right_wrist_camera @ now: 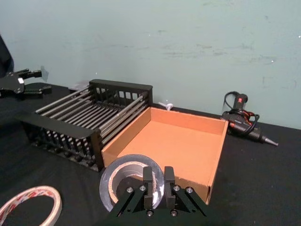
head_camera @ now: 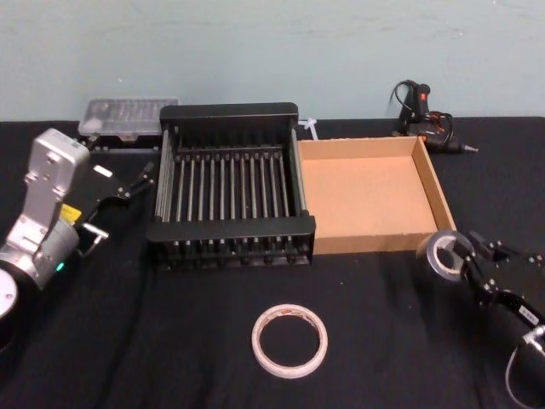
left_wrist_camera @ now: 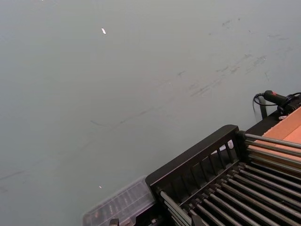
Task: Pick up the white tape and place it into the black box , Pick up the silver tape and place it into the brown box.
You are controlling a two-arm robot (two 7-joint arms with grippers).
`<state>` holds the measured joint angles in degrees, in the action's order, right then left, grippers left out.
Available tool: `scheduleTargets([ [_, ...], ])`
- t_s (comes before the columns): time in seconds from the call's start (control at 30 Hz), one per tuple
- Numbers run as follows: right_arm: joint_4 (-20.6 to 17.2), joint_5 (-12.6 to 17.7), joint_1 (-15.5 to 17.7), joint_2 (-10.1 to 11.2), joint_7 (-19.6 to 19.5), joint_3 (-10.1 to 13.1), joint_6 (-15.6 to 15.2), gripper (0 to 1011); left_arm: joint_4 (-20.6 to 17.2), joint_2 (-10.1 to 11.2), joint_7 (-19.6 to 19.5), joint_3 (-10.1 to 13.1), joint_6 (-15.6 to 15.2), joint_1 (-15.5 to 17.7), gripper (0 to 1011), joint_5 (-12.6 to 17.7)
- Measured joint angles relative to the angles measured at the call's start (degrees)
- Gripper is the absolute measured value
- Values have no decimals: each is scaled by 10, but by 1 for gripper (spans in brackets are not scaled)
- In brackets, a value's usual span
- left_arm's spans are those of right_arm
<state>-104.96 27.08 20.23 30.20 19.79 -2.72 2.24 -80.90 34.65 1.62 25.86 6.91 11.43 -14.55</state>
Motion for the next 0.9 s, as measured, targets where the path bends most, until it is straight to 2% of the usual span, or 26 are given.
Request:
scheduleTargets([
  [0.47,32,-13,-65,-23,-17,-22,-30,156,0,0,0,0,0,0,1001,0],
  [0.9,95,-35,-154,-53,-32,-52,-54,156,0,0,0,0,0,0,1001,0],
])
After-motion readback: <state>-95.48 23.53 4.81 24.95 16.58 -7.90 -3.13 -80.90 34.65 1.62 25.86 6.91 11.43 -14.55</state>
